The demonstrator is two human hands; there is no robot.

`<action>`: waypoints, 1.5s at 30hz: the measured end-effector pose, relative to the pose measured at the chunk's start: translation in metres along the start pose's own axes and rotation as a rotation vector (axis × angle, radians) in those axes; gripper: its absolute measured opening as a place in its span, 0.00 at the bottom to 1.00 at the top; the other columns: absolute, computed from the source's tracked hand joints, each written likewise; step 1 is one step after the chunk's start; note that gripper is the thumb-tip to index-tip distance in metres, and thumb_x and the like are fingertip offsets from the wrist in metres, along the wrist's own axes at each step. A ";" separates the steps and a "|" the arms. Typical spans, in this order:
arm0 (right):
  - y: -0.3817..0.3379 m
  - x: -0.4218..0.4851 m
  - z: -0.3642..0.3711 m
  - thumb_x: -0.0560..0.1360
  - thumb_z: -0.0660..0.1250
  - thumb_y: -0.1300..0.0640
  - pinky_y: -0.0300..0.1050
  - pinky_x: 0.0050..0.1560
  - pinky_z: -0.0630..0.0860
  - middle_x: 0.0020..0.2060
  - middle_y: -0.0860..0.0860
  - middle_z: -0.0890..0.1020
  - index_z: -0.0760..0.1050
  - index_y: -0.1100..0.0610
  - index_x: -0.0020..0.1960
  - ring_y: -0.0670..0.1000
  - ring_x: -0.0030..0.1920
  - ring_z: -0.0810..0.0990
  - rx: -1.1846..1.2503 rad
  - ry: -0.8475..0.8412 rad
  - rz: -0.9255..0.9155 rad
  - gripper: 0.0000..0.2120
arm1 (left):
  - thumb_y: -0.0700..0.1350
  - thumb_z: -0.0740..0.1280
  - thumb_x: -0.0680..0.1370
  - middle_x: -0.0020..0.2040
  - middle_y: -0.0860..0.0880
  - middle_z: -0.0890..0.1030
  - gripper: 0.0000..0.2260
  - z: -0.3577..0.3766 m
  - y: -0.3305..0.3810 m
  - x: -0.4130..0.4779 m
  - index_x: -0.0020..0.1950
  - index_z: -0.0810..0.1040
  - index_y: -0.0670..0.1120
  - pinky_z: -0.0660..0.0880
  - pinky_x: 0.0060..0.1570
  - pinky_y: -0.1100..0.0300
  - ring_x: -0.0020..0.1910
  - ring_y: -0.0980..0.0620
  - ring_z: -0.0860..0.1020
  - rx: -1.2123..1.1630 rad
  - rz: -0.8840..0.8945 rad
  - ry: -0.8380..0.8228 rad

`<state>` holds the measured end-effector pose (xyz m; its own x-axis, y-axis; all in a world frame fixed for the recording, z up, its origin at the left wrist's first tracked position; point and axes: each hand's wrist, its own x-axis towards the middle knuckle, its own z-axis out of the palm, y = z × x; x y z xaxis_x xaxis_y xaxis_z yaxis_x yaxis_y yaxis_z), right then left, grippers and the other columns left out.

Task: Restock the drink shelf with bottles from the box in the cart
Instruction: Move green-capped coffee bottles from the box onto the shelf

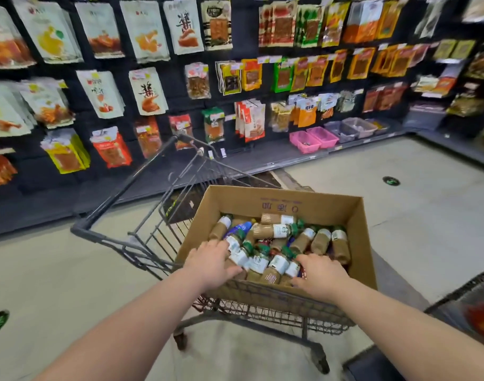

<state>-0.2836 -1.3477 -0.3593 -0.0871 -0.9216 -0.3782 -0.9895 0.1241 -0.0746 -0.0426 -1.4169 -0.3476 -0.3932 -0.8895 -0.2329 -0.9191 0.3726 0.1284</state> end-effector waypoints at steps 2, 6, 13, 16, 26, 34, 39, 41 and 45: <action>0.004 0.013 0.004 0.75 0.60 0.39 0.54 0.58 0.70 0.62 0.53 0.73 0.66 0.51 0.67 0.57 0.62 0.72 0.016 -0.021 0.041 0.25 | 0.65 0.61 0.73 0.69 0.47 0.68 0.32 0.009 0.000 0.018 0.71 0.63 0.49 0.67 0.64 0.47 0.67 0.46 0.67 -0.007 0.036 -0.045; 0.011 0.046 0.012 0.74 0.61 0.39 0.52 0.57 0.71 0.62 0.54 0.73 0.67 0.52 0.64 0.58 0.61 0.72 0.057 -0.075 0.109 0.24 | 0.64 0.62 0.73 0.68 0.46 0.69 0.30 0.022 -0.005 0.055 0.70 0.64 0.49 0.67 0.63 0.48 0.66 0.45 0.68 0.001 0.073 -0.099; 0.019 0.117 0.031 0.75 0.60 0.41 0.51 0.54 0.70 0.62 0.53 0.73 0.67 0.52 0.63 0.57 0.63 0.72 0.196 -0.187 0.173 0.22 | 0.66 0.62 0.72 0.68 0.48 0.69 0.32 0.024 -0.026 0.123 0.70 0.63 0.50 0.67 0.63 0.49 0.66 0.47 0.68 0.070 0.030 -0.200; 0.026 0.145 0.042 0.74 0.61 0.42 0.51 0.56 0.71 0.62 0.53 0.73 0.67 0.53 0.62 0.57 0.63 0.72 0.230 -0.262 0.199 0.21 | 0.64 0.64 0.73 0.66 0.48 0.71 0.29 0.026 -0.033 0.157 0.68 0.66 0.50 0.69 0.62 0.49 0.64 0.47 0.70 0.062 -0.009 -0.247; 0.038 0.196 0.086 0.75 0.62 0.41 0.50 0.55 0.73 0.60 0.56 0.75 0.69 0.57 0.61 0.57 0.59 0.75 0.394 -0.416 0.289 0.23 | 0.61 0.66 0.72 0.68 0.47 0.70 0.31 0.084 -0.037 0.213 0.69 0.64 0.48 0.70 0.62 0.49 0.65 0.46 0.70 -0.043 -0.063 -0.417; 0.014 0.204 0.123 0.70 0.65 0.35 0.50 0.55 0.74 0.59 0.54 0.77 0.66 0.56 0.63 0.56 0.58 0.77 0.693 -0.368 0.616 0.32 | 0.59 0.70 0.71 0.70 0.43 0.66 0.39 0.118 -0.058 0.253 0.74 0.56 0.46 0.69 0.64 0.50 0.67 0.43 0.68 -0.173 -0.185 -0.470; -0.011 0.210 0.140 0.65 0.71 0.36 0.52 0.53 0.74 0.57 0.54 0.75 0.62 0.55 0.62 0.59 0.56 0.77 0.912 -0.239 0.867 0.36 | 0.54 0.74 0.69 0.63 0.43 0.74 0.33 0.143 -0.068 0.265 0.69 0.66 0.44 0.71 0.62 0.48 0.61 0.43 0.74 -0.418 -0.242 -0.525; -0.019 0.212 0.145 0.64 0.72 0.35 0.55 0.53 0.75 0.59 0.55 0.73 0.60 0.56 0.62 0.60 0.57 0.76 0.879 -0.203 0.907 0.39 | 0.55 0.74 0.68 0.63 0.43 0.74 0.34 0.153 -0.071 0.263 0.68 0.66 0.44 0.71 0.62 0.48 0.62 0.42 0.73 -0.405 -0.239 -0.495; -0.024 0.214 0.153 0.65 0.73 0.37 0.56 0.52 0.75 0.61 0.57 0.70 0.59 0.58 0.65 0.61 0.57 0.75 0.872 -0.134 0.944 0.40 | 0.61 0.73 0.67 0.62 0.42 0.72 0.35 0.163 -0.077 0.267 0.67 0.68 0.45 0.68 0.59 0.51 0.62 0.42 0.70 -0.238 -0.205 -0.449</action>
<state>-0.2605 -1.4918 -0.5795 -0.6441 -0.3091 -0.6997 -0.1457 0.9476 -0.2844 -0.0815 -1.6395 -0.5763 -0.2272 -0.7177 -0.6582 -0.9671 0.0870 0.2389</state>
